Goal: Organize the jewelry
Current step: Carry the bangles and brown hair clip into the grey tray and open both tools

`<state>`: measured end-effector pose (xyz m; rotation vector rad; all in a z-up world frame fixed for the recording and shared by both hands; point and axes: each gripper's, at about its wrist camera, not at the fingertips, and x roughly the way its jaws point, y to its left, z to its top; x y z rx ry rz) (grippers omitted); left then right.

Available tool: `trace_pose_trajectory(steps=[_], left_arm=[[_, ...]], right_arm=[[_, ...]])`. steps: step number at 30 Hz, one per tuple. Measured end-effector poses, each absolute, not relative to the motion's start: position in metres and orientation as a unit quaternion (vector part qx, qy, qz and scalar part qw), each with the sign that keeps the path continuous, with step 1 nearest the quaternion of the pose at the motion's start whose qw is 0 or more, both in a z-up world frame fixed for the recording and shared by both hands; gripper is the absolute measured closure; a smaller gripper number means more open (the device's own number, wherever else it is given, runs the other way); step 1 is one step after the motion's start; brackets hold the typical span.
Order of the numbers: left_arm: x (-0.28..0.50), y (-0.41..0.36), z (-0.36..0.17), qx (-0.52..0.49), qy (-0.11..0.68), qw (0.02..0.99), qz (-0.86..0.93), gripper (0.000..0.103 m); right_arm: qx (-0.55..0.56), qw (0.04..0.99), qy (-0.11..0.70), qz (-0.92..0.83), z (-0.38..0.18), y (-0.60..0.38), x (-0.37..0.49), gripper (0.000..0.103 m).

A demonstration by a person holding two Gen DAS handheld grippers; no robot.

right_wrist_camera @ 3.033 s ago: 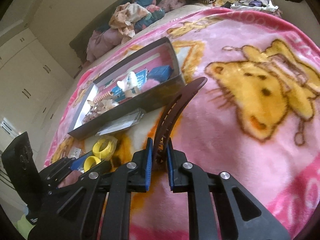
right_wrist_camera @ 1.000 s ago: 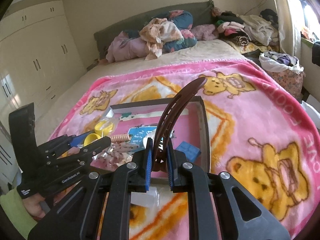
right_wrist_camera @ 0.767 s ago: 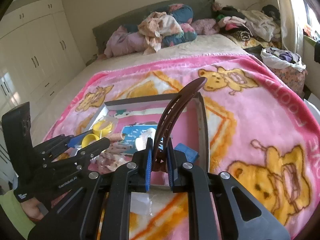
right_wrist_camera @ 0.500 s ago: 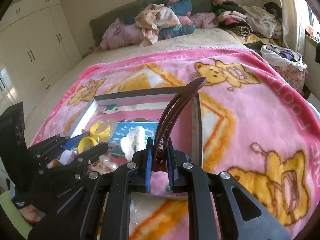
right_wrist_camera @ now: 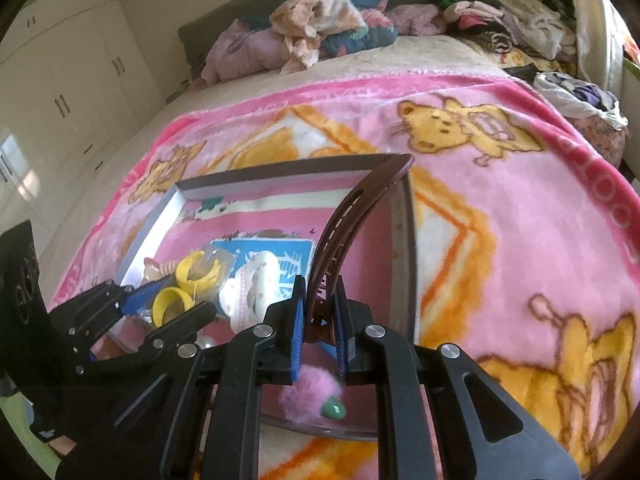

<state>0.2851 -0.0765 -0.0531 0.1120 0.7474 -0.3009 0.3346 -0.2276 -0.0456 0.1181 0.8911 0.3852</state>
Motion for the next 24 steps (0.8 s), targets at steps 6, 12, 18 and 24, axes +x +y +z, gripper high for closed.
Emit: trace_pose_trajectory(steps=[6, 12, 18, 24], left_arm=[[0.288, -0.072, -0.057, 0.053, 0.367, 0.918, -0.142, 0.07], [0.288, -0.07, -0.057, 0.052, 0.368, 0.918, -0.142, 0.07], [0.286, -0.069, -0.056, 0.052, 0.365, 0.919, -0.138, 0.067], [0.268, -0.059, -0.046, 0.046, 0.341, 0.93, -0.132, 0.05]], right_arm=[[0.065, 0.879, 0.432, 0.191, -0.05, -0.224, 0.341, 0.09], [0.061, 0.879, 0.433, 0.19, -0.051, -0.221, 0.343, 0.09], [0.075, 0.888, 0.414, 0.186, -0.044, -0.231, 0.327, 0.084], [0.073, 0.902, 0.384, 0.185, -0.032, -0.238, 0.295, 0.07]])
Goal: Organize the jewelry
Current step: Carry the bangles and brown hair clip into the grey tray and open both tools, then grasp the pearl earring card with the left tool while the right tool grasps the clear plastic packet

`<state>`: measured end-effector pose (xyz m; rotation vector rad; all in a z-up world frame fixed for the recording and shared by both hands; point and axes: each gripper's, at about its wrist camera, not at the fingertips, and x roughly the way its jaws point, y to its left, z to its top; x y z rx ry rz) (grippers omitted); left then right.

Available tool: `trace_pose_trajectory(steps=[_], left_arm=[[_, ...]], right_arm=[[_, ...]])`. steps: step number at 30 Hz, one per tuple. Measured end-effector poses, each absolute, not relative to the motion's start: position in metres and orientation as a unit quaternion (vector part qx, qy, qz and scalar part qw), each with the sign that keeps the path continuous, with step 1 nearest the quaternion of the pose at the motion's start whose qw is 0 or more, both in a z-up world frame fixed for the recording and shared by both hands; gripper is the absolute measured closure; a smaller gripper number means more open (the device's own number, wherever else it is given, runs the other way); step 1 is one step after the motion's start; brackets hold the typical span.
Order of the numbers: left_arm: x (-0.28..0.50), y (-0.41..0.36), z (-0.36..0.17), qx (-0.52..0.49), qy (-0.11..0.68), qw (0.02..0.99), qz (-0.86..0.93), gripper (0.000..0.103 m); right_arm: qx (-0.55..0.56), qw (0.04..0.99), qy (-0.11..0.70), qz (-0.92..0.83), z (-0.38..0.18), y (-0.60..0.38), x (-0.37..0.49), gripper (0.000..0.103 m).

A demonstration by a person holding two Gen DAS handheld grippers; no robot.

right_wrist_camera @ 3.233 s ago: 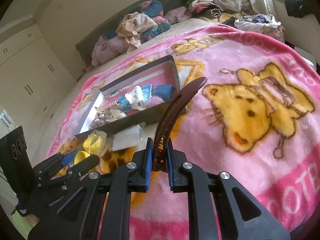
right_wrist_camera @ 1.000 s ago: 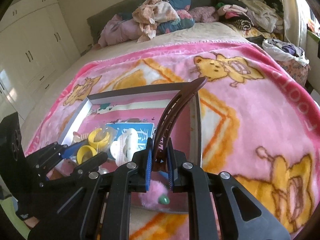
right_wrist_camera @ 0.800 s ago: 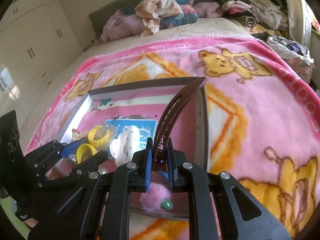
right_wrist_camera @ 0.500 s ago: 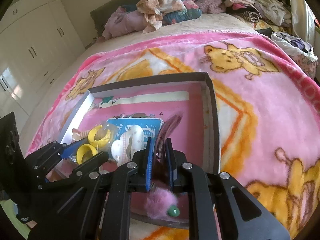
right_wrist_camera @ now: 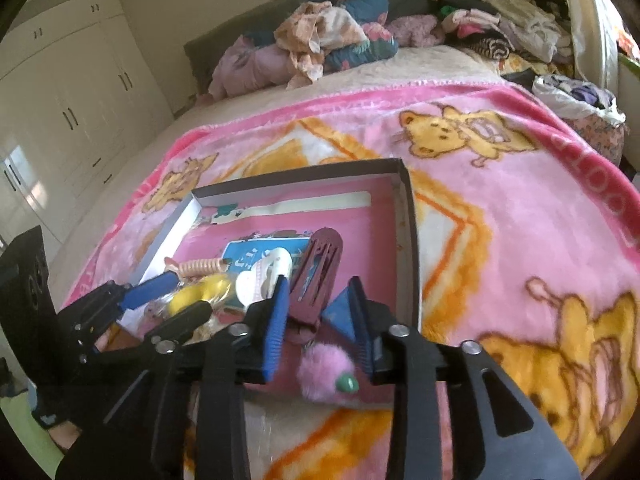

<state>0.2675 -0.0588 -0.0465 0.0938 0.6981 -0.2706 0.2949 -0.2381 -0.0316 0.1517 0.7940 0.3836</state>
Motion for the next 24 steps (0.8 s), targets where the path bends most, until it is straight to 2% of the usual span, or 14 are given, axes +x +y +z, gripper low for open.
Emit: trace_pose_trajectory(steps=[16, 24], left_arm=[[0.188, -0.034, -0.029, 0.053, 0.282, 0.953, -0.101, 0.019], [0.17, -0.011, -0.044, 0.042, 0.305, 0.947, -0.086, 0.018]], right_arm=[[0.065, 0.91, 0.36, 0.194, -0.026, -0.228, 0.225, 0.052], [0.07, 0.902, 0.378, 0.195, -0.04, -0.22, 0.213, 0.051]])
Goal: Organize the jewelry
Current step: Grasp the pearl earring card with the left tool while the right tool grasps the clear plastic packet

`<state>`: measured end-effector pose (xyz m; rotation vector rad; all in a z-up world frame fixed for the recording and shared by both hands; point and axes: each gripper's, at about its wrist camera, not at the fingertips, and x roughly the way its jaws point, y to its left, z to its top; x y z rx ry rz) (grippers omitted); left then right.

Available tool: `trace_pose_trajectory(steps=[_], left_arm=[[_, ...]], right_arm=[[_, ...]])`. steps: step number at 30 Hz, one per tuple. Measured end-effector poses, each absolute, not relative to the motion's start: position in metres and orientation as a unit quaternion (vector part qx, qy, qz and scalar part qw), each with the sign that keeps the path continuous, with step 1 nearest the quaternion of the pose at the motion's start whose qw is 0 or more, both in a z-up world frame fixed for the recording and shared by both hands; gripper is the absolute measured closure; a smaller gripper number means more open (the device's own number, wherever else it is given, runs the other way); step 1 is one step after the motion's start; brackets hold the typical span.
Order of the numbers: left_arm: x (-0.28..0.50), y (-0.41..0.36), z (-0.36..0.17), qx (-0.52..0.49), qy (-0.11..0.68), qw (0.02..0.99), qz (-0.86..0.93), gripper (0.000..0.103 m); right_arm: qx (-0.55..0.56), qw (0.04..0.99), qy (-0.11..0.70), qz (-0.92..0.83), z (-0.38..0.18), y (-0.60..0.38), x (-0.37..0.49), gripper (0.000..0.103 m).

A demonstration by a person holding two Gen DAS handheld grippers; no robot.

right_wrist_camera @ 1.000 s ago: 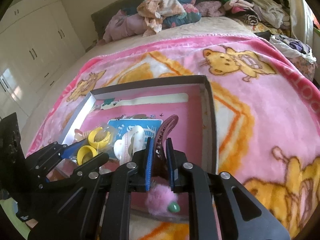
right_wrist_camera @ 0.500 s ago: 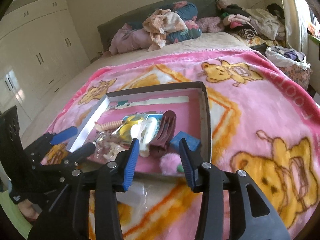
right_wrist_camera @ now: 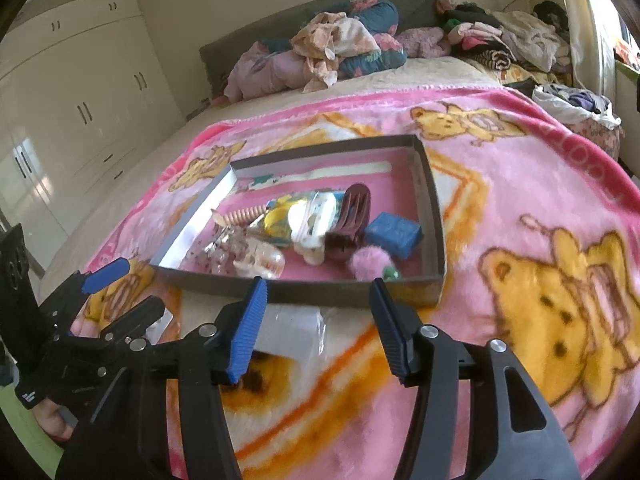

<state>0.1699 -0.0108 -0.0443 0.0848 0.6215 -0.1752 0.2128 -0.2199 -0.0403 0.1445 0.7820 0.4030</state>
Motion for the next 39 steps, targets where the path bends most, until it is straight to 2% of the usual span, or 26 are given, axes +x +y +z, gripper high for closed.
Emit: trace_pose_trajectory(steps=[4, 6, 16, 17, 20, 21, 22, 23, 24, 25, 33, 39], left_arm=[[0.164, 0.003, -0.048, 0.031, 0.31, 0.946, -0.085, 0.018], [0.163, 0.006, -0.052, 0.032, 0.315, 0.945, -0.085, 0.014], [0.172, 0.035, -0.082, -0.018, 0.368, 0.923, -0.11, 0.012], [0.175, 0.037, -0.085, -0.024, 0.372, 0.921, -0.113, 0.012], [0.18, 0.038, -0.092, -0.039, 0.383, 0.915, -0.12, 0.012], [0.181, 0.036, -0.092, -0.036, 0.385, 0.915, -0.119, 0.012], [0.181, 0.034, -0.093, -0.031, 0.385, 0.915, -0.119, 0.014], [0.18, 0.031, -0.093, -0.024, 0.385, 0.915, -0.119, 0.023], [0.18, 0.029, -0.093, -0.017, 0.386, 0.915, -0.115, 0.031], [0.178, 0.026, -0.093, -0.011, 0.387, 0.915, -0.113, 0.041], [0.174, 0.008, -0.084, 0.003, 0.381, 0.915, -0.136, 0.046], [0.167, -0.015, -0.073, 0.011, 0.372, 0.914, -0.161, 0.046]], right_arm=[[0.072, 0.895, 0.393, 0.196, -0.052, -0.215, 0.212, 0.051], [0.078, 0.891, 0.402, 0.196, -0.059, -0.214, 0.214, 0.051], [0.144, 0.861, 0.444, 0.202, -0.092, -0.205, 0.227, 0.05], [0.146, 0.862, 0.443, 0.2, -0.091, -0.204, 0.227, 0.052], [0.158, 0.862, 0.437, 0.202, -0.089, -0.203, 0.228, 0.07], [0.165, 0.861, 0.436, 0.202, -0.088, -0.204, 0.227, 0.071], [0.167, 0.861, 0.436, 0.201, -0.087, -0.204, 0.226, 0.072], [0.165, 0.863, 0.433, 0.202, -0.085, -0.205, 0.225, 0.073], [0.16, 0.867, 0.427, 0.203, -0.082, -0.204, 0.222, 0.085], [0.157, 0.869, 0.421, 0.206, -0.08, -0.206, 0.219, 0.085], [0.118, 0.894, 0.383, 0.199, -0.054, -0.213, 0.198, 0.093], [0.118, 0.902, 0.37, 0.188, -0.042, -0.231, 0.184, 0.094]])
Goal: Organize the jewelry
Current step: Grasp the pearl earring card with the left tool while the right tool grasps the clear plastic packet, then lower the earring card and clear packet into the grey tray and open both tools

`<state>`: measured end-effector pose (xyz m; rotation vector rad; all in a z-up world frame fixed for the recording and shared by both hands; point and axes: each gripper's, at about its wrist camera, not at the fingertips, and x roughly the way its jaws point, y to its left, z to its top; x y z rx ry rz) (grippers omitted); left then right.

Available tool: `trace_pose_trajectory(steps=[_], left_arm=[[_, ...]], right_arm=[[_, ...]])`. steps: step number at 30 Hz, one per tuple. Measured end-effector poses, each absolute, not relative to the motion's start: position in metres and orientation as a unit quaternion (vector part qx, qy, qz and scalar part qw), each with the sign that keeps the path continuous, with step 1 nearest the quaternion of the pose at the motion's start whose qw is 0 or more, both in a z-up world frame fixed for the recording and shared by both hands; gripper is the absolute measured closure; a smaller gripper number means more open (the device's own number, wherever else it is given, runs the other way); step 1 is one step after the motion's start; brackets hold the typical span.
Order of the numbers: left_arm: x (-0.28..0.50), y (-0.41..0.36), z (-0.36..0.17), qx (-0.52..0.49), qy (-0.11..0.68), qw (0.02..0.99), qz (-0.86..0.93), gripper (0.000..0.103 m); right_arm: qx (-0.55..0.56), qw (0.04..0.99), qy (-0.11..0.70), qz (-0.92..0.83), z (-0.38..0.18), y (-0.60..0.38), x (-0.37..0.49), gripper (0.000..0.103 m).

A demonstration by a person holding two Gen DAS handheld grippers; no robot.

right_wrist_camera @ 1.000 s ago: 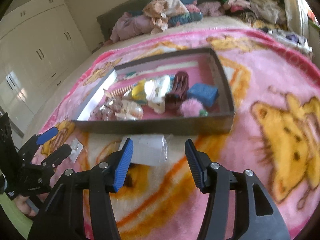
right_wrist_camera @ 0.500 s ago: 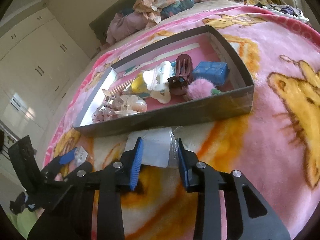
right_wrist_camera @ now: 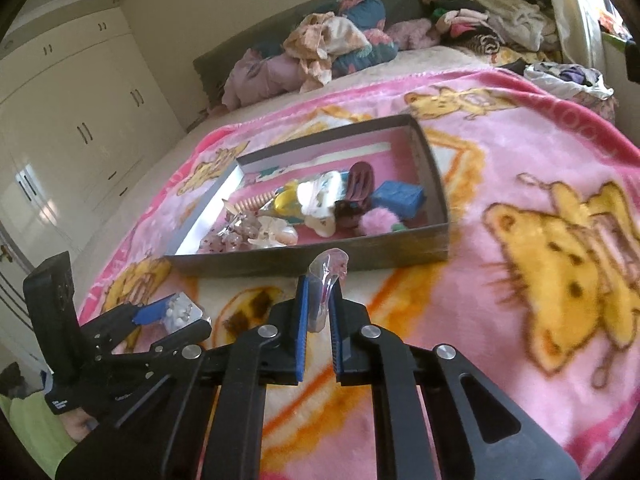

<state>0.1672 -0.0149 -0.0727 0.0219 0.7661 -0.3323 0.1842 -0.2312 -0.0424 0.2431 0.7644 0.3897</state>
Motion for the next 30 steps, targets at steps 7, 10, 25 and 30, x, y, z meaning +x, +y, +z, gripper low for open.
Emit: trace_pose_trajectory(steps=[7, 10, 25, 30], left_arm=[[0.163, -0.043, -0.054, 0.015, 0.355, 0.916, -0.185, 0.046], [0.165, -0.054, -0.045, 0.021, 0.347, 0.918, -0.191, 0.046], [0.191, -0.089, -0.015, 0.036, 0.317, 0.928, -0.195, 0.046], [0.208, -0.091, -0.011, 0.039, 0.315, 0.93, -0.187, 0.046]], right_arm=[[0.116, 0.912, 0.354, 0.17, -0.03, -0.258, 0.166, 0.094], [0.117, 0.917, 0.342, 0.167, -0.022, -0.267, 0.162, 0.094], [0.114, 0.93, 0.306, 0.167, 0.01, -0.292, 0.173, 0.094], [0.117, 0.931, 0.303, 0.169, 0.014, -0.292, 0.188, 0.094]])
